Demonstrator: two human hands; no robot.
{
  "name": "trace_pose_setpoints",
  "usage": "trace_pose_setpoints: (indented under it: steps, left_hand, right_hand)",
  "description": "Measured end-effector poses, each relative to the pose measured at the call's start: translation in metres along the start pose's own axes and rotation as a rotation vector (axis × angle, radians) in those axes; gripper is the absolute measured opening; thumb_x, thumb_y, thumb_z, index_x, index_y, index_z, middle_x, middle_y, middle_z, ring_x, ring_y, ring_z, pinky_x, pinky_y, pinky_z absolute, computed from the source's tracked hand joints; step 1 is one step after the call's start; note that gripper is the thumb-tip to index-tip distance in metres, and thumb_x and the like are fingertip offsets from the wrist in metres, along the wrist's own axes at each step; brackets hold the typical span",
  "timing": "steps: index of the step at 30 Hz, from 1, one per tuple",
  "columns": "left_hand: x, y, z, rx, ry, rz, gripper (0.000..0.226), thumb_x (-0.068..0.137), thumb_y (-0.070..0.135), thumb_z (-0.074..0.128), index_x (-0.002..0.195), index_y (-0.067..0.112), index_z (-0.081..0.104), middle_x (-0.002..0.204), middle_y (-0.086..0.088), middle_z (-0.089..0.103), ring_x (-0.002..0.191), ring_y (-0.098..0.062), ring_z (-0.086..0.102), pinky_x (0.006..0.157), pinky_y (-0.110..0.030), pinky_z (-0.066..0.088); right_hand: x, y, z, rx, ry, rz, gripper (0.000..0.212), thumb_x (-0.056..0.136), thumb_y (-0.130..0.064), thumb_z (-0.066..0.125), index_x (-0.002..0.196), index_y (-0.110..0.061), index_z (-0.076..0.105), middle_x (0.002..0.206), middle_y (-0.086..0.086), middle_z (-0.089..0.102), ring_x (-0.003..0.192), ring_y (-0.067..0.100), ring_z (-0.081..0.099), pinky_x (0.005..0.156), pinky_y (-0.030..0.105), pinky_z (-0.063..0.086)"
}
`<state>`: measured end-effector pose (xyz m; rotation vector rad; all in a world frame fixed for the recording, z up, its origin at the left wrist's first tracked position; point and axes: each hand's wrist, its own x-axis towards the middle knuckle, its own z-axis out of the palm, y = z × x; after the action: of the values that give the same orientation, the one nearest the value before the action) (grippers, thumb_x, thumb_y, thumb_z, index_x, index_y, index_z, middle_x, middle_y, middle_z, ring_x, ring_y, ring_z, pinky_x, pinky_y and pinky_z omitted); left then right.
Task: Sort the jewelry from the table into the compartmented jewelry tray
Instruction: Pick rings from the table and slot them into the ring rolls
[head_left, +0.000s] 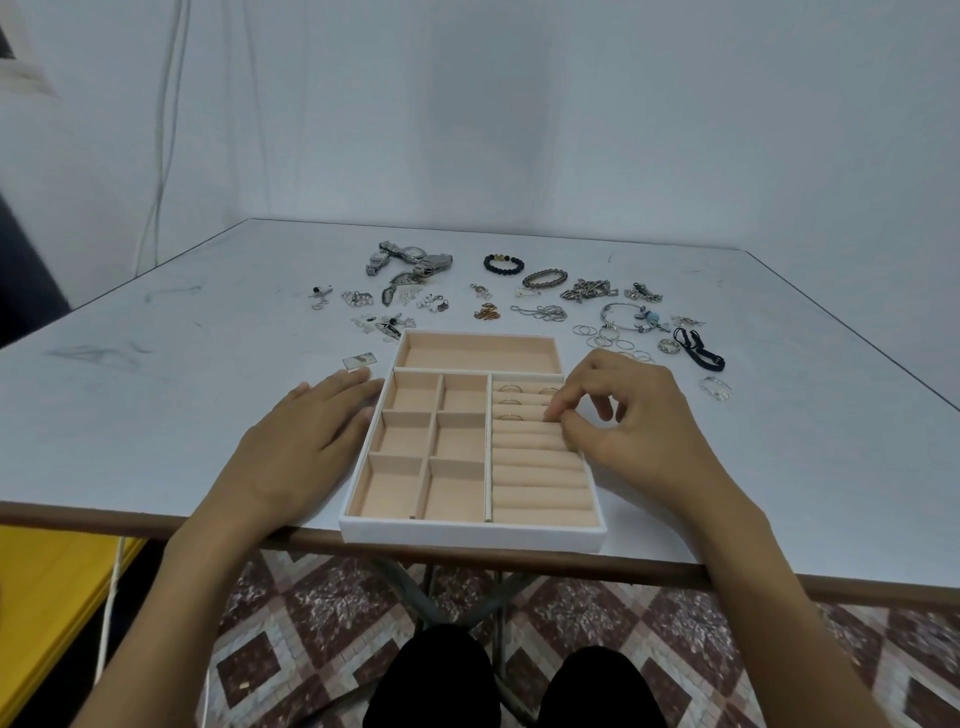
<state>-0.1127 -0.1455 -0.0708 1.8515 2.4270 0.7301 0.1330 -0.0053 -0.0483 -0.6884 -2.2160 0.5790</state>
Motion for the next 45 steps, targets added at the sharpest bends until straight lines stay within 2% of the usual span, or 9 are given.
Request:
trace_pose_setpoints:
  steps: [6, 9, 14, 20, 23, 27, 32, 35, 45]
  left_hand:
    - [-0.001, -0.001, -0.001, -0.007, -0.004, 0.006, 0.082, 0.075, 0.065, 0.004, 0.143, 0.032, 0.036, 0.151, 0.015, 0.031, 0.129, 0.011, 0.015, 0.111, -0.021, 0.007]
    - [-0.001, 0.001, -0.001, -0.005, -0.003, -0.007, 0.069, 0.084, 0.058, 0.012, 0.143, 0.032, 0.036, 0.151, 0.014, 0.031, 0.136, 0.005, 0.019, 0.113, -0.022, 0.008]
    - [-0.001, 0.003, -0.008, -0.190, 0.042, -0.052, 0.038, 0.097, 0.041, 0.043, 0.133, 0.029, 0.051, 0.141, 0.011, 0.046, 0.130, -0.006, 0.039, 0.107, -0.028, 0.028]
    - [0.025, 0.030, -0.025, -0.399, 0.210, -0.110, 0.024, 0.093, 0.016, 0.055, 0.112, 0.027, 0.065, 0.111, 0.010, 0.063, 0.107, -0.009, 0.055, 0.084, -0.019, 0.038]
    - [0.052, 0.071, -0.027, -0.398, 0.138, 0.001, 0.025, 0.089, 0.025, 0.056, 0.112, 0.026, 0.066, 0.109, 0.013, 0.064, 0.101, -0.008, 0.057, 0.084, -0.018, 0.043]
    - [0.094, 0.125, -0.012, -0.169, -0.016, 0.155, 0.027, 0.091, 0.029, 0.051, 0.115, 0.027, 0.063, 0.114, 0.010, 0.064, 0.103, -0.012, 0.058, 0.095, -0.035, 0.045]
    - [0.134, 0.165, 0.034, 0.274, -0.132, 0.240, 0.029, 0.094, 0.032, 0.044, 0.112, 0.020, 0.063, 0.115, 0.001, 0.064, 0.111, -0.023, 0.053, 0.086, -0.036, 0.033]
    - [0.146, 0.171, 0.049, 0.443, -0.158, 0.235, 0.034, 0.093, 0.041, 0.049, 0.112, 0.017, 0.063, 0.113, -0.003, 0.063, 0.116, -0.026, 0.046, 0.097, -0.041, 0.029]
    - [0.156, 0.171, 0.061, 0.411, -0.146, 0.194, 0.030, 0.090, 0.041, 0.053, 0.108, 0.020, 0.064, 0.114, -0.001, 0.064, 0.117, -0.024, 0.047, 0.102, -0.042, 0.027]
  right_hand:
    - [0.000, 0.000, -0.003, 0.070, -0.050, 0.034, 0.023, 0.074, -0.007, 0.067, 0.071, -0.029, 0.072, 0.080, -0.013, 0.064, 0.065, 0.011, 0.048, 0.060, 0.020, 0.035]
    - [0.000, 0.001, -0.010, 0.151, -0.011, 0.070, 0.019, 0.081, -0.011, 0.067, 0.081, -0.029, 0.072, 0.082, -0.011, 0.066, 0.070, 0.012, 0.053, 0.061, 0.013, 0.037]
    - [0.017, 0.032, -0.026, -0.010, 0.267, 0.354, 0.026, 0.087, -0.011, 0.055, 0.084, -0.032, 0.069, 0.087, -0.011, 0.067, 0.059, 0.006, 0.053, 0.064, 0.025, 0.040]
    - [0.041, 0.062, -0.039, -0.327, 0.102, 0.524, 0.027, 0.089, -0.015, 0.055, 0.111, -0.023, 0.066, 0.108, -0.004, 0.064, 0.102, 0.020, 0.056, 0.078, 0.027, 0.034]
    - [0.049, 0.066, -0.039, -0.385, 0.067, 0.535, 0.023, 0.090, -0.022, 0.060, 0.112, -0.020, 0.066, 0.111, 0.000, 0.064, 0.107, 0.024, 0.057, 0.080, 0.029, 0.034]
    - [0.052, 0.069, -0.036, -0.427, 0.104, 0.545, 0.021, 0.090, -0.026, 0.062, 0.108, -0.017, 0.067, 0.113, 0.002, 0.065, 0.105, 0.027, 0.058, 0.077, 0.028, 0.034]
    - [0.050, 0.073, -0.034, -0.443, 0.123, 0.520, 0.014, 0.088, -0.025, 0.064, 0.097, -0.016, 0.070, 0.106, 0.002, 0.067, 0.097, 0.025, 0.060, 0.072, 0.026, 0.034]
    - [0.049, 0.075, -0.035, -0.443, 0.120, 0.502, 0.011, 0.088, -0.023, 0.064, 0.091, -0.016, 0.070, 0.101, 0.002, 0.067, 0.087, 0.022, 0.056, 0.069, 0.027, 0.034]
    - [0.050, 0.074, -0.028, -0.414, 0.115, 0.438, 0.004, 0.088, -0.021, 0.062, 0.092, -0.020, 0.062, 0.093, -0.005, 0.061, 0.088, 0.015, 0.049, 0.070, 0.029, 0.032]
